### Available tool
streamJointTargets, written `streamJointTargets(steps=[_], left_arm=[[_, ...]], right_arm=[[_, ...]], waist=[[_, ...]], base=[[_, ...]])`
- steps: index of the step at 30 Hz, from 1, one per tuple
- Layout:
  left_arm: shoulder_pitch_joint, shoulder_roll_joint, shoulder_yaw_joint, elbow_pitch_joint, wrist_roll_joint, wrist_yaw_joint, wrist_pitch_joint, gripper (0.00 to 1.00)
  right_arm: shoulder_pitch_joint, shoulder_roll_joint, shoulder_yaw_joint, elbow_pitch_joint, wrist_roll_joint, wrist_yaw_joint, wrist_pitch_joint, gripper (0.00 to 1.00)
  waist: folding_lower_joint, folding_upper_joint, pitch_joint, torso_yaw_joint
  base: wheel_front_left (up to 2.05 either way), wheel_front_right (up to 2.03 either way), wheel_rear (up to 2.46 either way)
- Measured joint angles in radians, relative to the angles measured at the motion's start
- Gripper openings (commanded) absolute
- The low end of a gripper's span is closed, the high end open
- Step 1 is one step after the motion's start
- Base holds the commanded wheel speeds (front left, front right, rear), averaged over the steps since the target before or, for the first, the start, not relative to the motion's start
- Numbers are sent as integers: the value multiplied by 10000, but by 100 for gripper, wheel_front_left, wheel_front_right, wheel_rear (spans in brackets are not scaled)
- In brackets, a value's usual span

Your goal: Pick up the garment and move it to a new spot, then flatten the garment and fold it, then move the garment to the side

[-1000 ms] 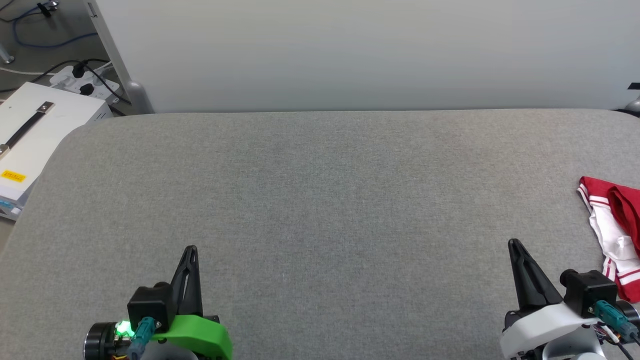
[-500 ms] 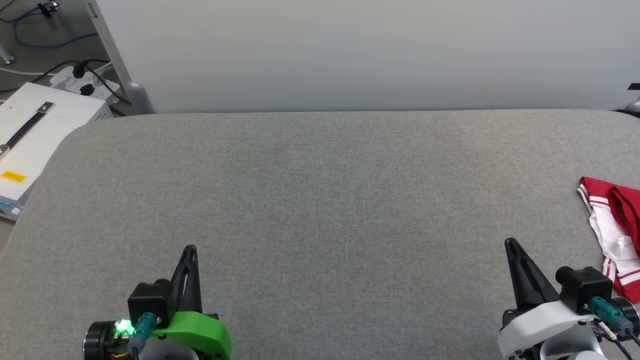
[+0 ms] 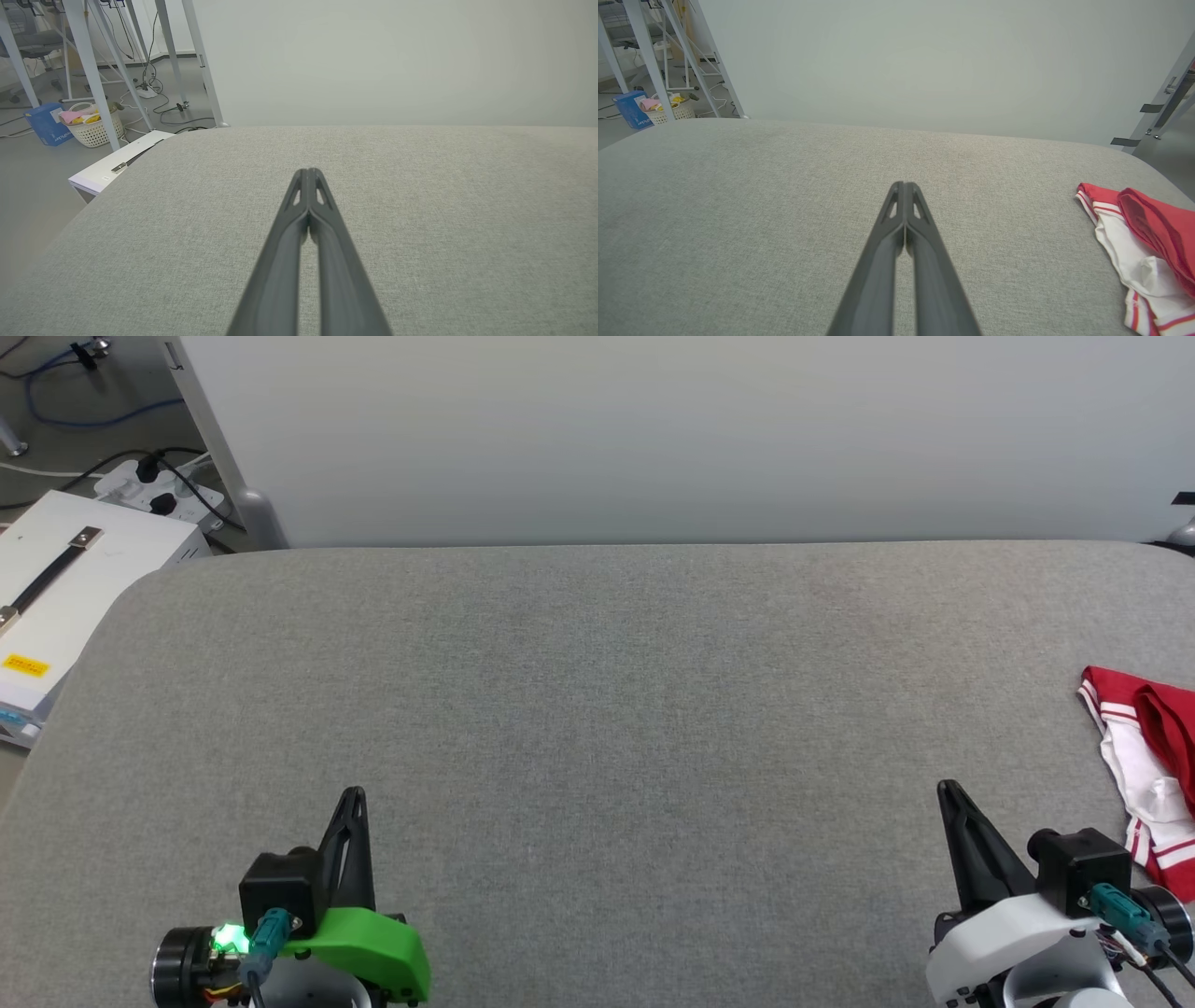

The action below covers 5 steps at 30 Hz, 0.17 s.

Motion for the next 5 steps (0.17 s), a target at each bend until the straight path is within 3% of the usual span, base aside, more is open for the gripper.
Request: streamJointTargets(steps=[5], left_arm=[[-11,-8,31,-38,44,-17,90,0]], right_arm=[[-24,17,-8,-48,-84,0,92,0]], waist=[[0,0,-3,1]], base=[[0,0,0]])
